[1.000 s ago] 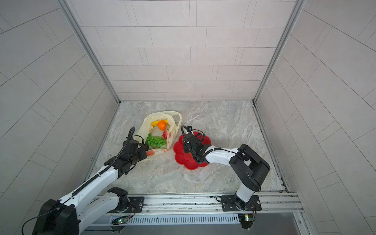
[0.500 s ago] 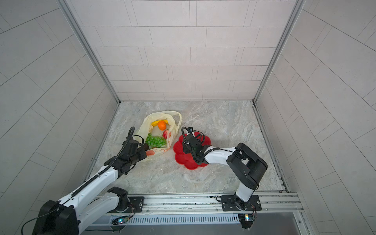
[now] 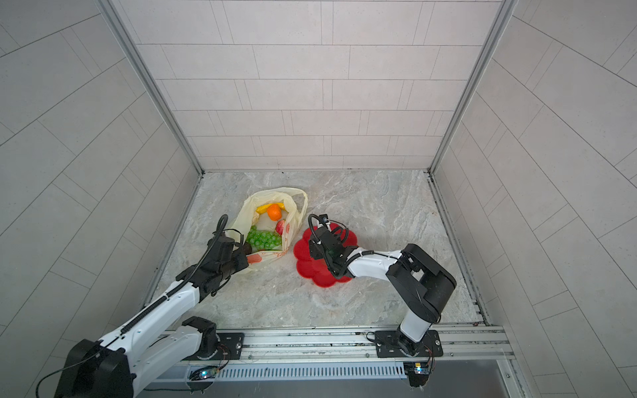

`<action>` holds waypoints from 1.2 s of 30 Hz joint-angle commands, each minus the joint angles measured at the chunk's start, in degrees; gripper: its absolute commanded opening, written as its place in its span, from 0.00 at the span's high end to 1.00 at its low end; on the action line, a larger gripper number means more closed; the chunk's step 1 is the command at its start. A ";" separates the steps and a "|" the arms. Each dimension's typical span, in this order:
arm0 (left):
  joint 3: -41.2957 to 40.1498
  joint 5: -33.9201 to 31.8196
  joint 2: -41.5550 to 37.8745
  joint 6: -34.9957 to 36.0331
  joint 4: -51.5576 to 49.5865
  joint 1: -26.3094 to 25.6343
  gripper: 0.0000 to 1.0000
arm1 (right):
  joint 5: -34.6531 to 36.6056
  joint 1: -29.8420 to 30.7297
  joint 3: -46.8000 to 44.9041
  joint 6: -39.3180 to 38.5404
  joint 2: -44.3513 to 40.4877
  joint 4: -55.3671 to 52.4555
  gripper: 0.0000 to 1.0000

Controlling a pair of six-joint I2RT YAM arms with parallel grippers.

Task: Take fruits out of the plastic bag
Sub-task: Place the fruit on the plate, then pick up the fruit from the plastic bag.

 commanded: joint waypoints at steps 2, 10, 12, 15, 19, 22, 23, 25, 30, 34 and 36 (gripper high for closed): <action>1.09 -1.19 -0.66 0.48 -1.03 -0.17 0.97 | 1.01 0.37 1.40 1.33 -4.37 -4.41 0.27; 1.00 -1.13 -0.51 0.19 -0.63 -0.14 0.97 | -1.48 3.49 12.05 -3.24 -2.16 -9.08 0.27; 1.00 -1.15 -0.66 0.19 -0.72 -0.15 0.97 | -2.09 3.84 15.75 -4.17 0.61 -9.54 0.27; 0.91 -1.19 -1.21 0.19 -0.98 -0.18 0.97 | -2.93 3.94 21.74 -5.34 5.70 -10.39 0.27; 0.87 -1.19 -1.52 0.12 -1.17 -0.24 0.97 | -4.84 4.03 30.73 -7.06 12.90 -12.38 0.29; 0.78 -1.13 -1.36 0.01 -1.10 -0.28 0.97 | -5.88 4.03 37.25 -8.14 17.91 -14.63 0.31; 0.74 -1.16 -1.35 -0.15 -1.13 -0.37 0.97 | -6.25 4.00 39.48 -8.32 19.76 -15.57 0.33; 0.74 -1.19 -1.31 -0.21 -1.08 -0.70 0.97 | -7.05 4.07 43.57 -8.75 22.79 -17.05 0.34; 0.90 -1.71 -1.52 -0.52 -1.21 -1.66 0.97 | -7.54 4.03 51.92 -9.15 29.06 -20.30 0.36; 1.09 -2.31 -1.39 -0.48 -1.25 -2.62 0.97 | -6.97 4.03 57.39 -9.75 33.17 -22.94 0.38; 1.26 -2.64 -1.40 -0.52 -1.42 -3.06 0.97 | -6.25 4.04 60.47 -9.99 35.39 -24.49 0.38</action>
